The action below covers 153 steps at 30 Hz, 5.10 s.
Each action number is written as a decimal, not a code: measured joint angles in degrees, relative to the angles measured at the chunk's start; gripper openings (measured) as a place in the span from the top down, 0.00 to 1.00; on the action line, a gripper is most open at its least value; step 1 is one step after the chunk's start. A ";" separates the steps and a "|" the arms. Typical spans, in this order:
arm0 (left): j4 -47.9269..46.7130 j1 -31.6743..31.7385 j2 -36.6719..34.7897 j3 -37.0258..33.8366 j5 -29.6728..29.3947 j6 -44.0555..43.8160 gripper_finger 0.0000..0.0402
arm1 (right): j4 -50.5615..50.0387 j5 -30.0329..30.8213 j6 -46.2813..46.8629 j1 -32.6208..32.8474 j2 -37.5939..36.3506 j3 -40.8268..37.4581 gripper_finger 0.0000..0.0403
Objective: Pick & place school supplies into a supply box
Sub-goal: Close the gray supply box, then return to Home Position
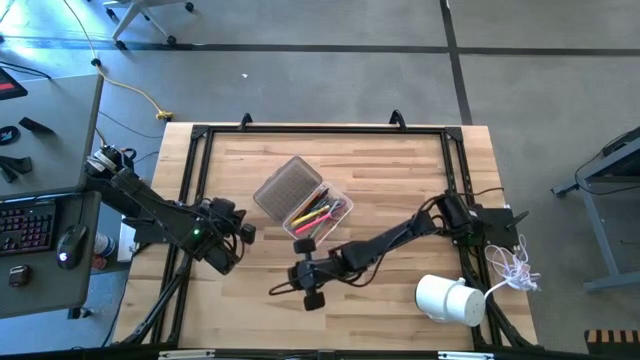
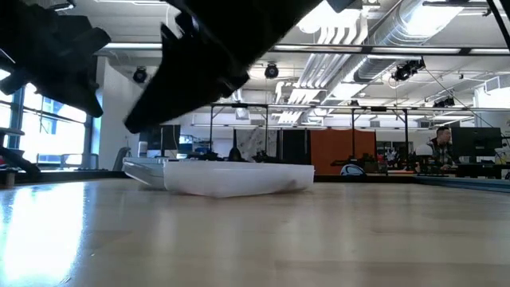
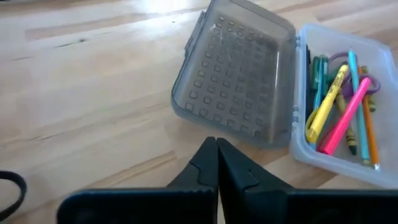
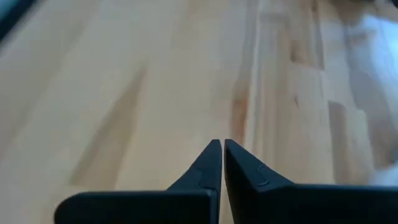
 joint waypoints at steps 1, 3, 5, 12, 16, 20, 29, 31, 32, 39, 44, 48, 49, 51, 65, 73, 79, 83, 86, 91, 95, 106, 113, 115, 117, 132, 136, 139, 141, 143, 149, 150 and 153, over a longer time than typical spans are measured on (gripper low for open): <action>0.18 0.26 0.00 -0.22 -0.30 -0.60 0.92 | -1.23 1.08 0.01 0.05 -0.07 0.00 1.00; 0.06 1.73 0.00 -0.73 0.11 -1.18 0.92 | -4.29 2.11 0.10 0.05 -0.59 0.00 0.99; -0.01 4.04 0.00 -1.32 0.59 -1.20 0.95 | -8.48 2.23 0.29 -0.01 -1.76 0.00 0.99; -0.53 18.91 0.00 -4.81 9.08 -1.05 0.93 | -20.92 10.15 6.33 -0.12 -5.60 0.00 1.00; 3.07 28.19 0.28 -7.99 16.08 6.58 0.94 | -30.65 10.41 6.30 -0.12 -7.65 0.02 0.99; 10.12 34.70 0.28 -10.45 16.10 13.72 0.97 | -36.45 7.75 6.11 -1.00 -9.59 -1.64 1.00; 28.78 42.24 0.28 -12.37 16.11 28.24 0.94 | -18.37 -4.45 3.70 -8.68 -14.44 -17.34 1.00; 31.79 43.60 0.28 -12.37 16.11 30.62 0.95 | -17.84 -4.32 6.90 -11.06 -15.63 -20.13 1.00; 32.97 44.34 0.28 -12.35 16.13 31.88 0.96 | -18.15 -4.10 8.50 -12.08 -16.27 -21.60 1.00; 37.56 51.50 0.28 -12.35 20.34 37.12 0.94 | -11.35 -6.89 10.66 -14.75 -18.33 -31.90 1.00; 40.54 54.52 0.28 -12.35 25.44 41.21 0.94 | -4.68 -6.32 11.79 -16.78 -18.81 -35.82 1.00; 43.63 54.70 0.33 -12.35 27.52 41.98 0.97 | 0.25 -7.68 10.92 -18.68 -18.90 -36.94 1.00; 44.69 54.70 0.33 -12.35 28.04 42.78 0.97 | 0.92 -8.31 10.59 -19.00 -18.83 -36.94 1.00; 46.72 54.69 0.33 -12.35 29.65 44.15 0.96 | 2.20 -8.35 10.29 -19.33 -18.76 -37.04 1.00; 54.07 49.84 0.33 -12.42 31.04 48.34 0.95 | 5.92 -7.54 7.79 -19.99 -18.49 -37.18 1.00; 55.26 48.40 -0.35 -9.94 30.17 48.80 0.97 | 5.70 -8.27 9.31 -19.97 -18.52 -37.16 1.00; 56.98 48.10 -1.11 -4.05 33.51 53.64 0.95 | 5.72 -8.20 10.19 -19.97 -18.53 -37.07 1.00; 56.65 46.16 -1.03 0.85 40.33 58.16 0.97 | 6.34 -7.73 10.24 -20.00 -18.51 -36.92 1.00; 54.78 42.91 -0.52 3.96 41.53 60.57 0.97 | 7.29 -6.06 10.28 -20.17 -18.49 -36.87 1.00; 54.88 36.24 -0.26 7.21 38.90 61.83 0.96 | 7.59 -0.94 10.45 -20.12 -18.49 -36.87 1.00; 54.59 32.02 -0.24 7.28 34.46 61.83 0.96 | 7.66 -1.22 11.93 -19.77 -18.49 -36.87 1.00; 50.86 27.01 1.55 7.26 25.98 58.94 0.95 | 3.38 -9.40 16.94 -13.87 -19.74 -36.85 1.00; 52.44 26.72 8.96 7.28 26.04 56.58 0.96 | 5.03 0.39 8.03 -11.06 -29.11 -36.87 1.00; 53.17 26.77 11.38 7.13 26.19 55.35 0.95 | 5.88 5.49 5.17 -11.52 -31.36 -36.87 1.00; 55.91 26.85 14.16 7.31 27.07 54.62 0.95 | 6.79 9.48 3.47 -13.12 -33.12 -36.87 1.00; 61.56 26.87 21.77 7.30 32.31 54.25 0.95 | 10.82 4.09 10.70 -29.17 -26.94 -36.94 1.00; 61.17 26.87 21.79 7.28 32.25 54.43 0.95 | 12.02 4.64 10.78 -29.15 -23.53 -36.89 1.00; 61.02 26.87 21.79 7.28 32.17 54.45 0.93 | 12.64 4.66 12.30 -29.13 -21.89 -36.63 1.00; 61.00 26.87 21.79 7.28 32.13 54.45 0.93 | 12.78 4.98 13.21 -29.09 -21.24 -36.63 1.00; 60.99 26.87 21.79 7.28 32.13 54.45 0.93 | 13.14 5.29 12.80 -29.00 -21.23 -36.68 1.00; 63.44 26.87 20.48 7.07 32.68 56.15 0.95 | 13.73 3.38 9.96 -27.90 -25.55 -37.22 1.00; 64.49 26.87 19.76 7.15 33.62 56.80 0.94 | 14.12 3.29 9.18 -27.43 -26.88 -37.22 1.00; 64.25 26.87 16.77 7.19 34.82 59.37 0.91 | 13.58 3.49 6.46 -25.63 -31.28 -37.03 1.00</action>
